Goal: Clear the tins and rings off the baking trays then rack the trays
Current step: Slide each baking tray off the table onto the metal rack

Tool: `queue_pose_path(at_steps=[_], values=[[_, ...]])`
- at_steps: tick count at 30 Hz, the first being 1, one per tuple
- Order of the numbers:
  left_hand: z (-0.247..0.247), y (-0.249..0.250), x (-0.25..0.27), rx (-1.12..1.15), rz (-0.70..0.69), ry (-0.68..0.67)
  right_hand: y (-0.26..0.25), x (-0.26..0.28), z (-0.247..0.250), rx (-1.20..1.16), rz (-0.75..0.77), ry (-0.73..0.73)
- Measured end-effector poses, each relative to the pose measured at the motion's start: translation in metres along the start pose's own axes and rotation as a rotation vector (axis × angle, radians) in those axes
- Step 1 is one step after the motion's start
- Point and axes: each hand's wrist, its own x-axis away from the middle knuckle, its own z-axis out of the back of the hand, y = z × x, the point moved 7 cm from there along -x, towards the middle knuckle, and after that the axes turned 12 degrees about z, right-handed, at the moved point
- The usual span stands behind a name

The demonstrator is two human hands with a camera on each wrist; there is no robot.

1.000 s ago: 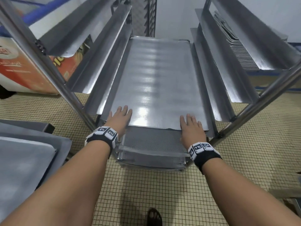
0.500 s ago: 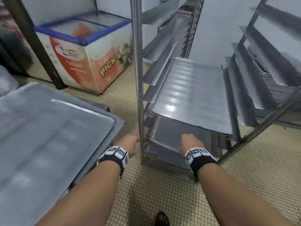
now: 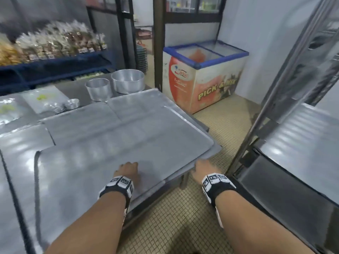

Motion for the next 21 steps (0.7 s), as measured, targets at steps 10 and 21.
queue_pose_path(at_steps=[10,21], values=[[-0.048,-0.097,0.031,0.196,0.397,-0.093,-0.072,-0.077,-0.065,0.015,0.226,-0.170],[-0.048,-0.059,0.018,0.221,0.518,-0.105,-0.058,-0.142,-0.054,0.070,0.325,-0.183]])
